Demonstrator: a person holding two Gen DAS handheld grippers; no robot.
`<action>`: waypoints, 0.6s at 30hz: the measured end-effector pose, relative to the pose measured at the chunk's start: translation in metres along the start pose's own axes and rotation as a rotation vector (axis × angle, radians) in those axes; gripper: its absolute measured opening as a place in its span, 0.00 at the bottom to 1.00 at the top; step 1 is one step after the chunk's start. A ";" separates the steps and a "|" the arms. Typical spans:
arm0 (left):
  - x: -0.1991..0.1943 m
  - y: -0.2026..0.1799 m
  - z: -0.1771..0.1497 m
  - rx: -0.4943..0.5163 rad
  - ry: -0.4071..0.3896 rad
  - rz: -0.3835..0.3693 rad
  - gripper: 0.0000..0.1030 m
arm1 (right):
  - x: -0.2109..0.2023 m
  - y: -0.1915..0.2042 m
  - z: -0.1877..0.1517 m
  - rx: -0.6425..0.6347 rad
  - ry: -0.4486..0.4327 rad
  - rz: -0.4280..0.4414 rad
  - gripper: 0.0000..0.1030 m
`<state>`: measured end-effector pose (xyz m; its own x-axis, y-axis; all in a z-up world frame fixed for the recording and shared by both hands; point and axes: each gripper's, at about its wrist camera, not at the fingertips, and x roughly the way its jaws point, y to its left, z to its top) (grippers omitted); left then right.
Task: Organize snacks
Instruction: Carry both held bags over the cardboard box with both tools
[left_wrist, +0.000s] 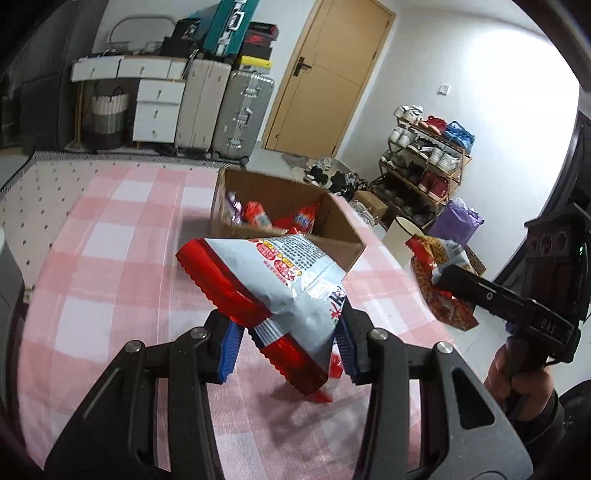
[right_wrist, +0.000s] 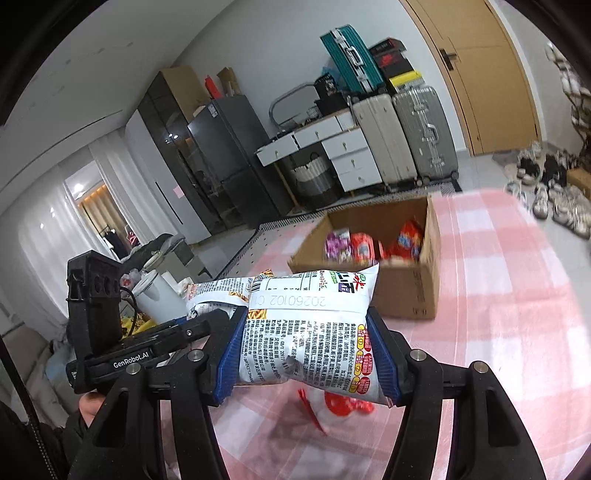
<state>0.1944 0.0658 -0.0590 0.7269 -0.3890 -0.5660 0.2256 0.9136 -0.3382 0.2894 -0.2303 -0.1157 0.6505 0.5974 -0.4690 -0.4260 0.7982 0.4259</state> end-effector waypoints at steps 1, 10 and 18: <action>-0.005 -0.003 0.006 0.007 -0.009 -0.005 0.40 | -0.003 0.004 0.006 -0.019 -0.008 -0.020 0.60; -0.031 -0.028 0.056 0.068 -0.065 -0.064 0.40 | -0.024 0.021 0.062 -0.082 -0.073 -0.060 0.60; -0.028 -0.051 0.114 0.078 -0.088 -0.046 0.40 | -0.008 0.018 0.107 -0.118 -0.077 -0.067 0.60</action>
<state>0.2360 0.0436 0.0596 0.7678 -0.4223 -0.4818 0.3077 0.9027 -0.3008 0.3436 -0.2293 -0.0213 0.7243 0.5385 -0.4306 -0.4481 0.8422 0.2997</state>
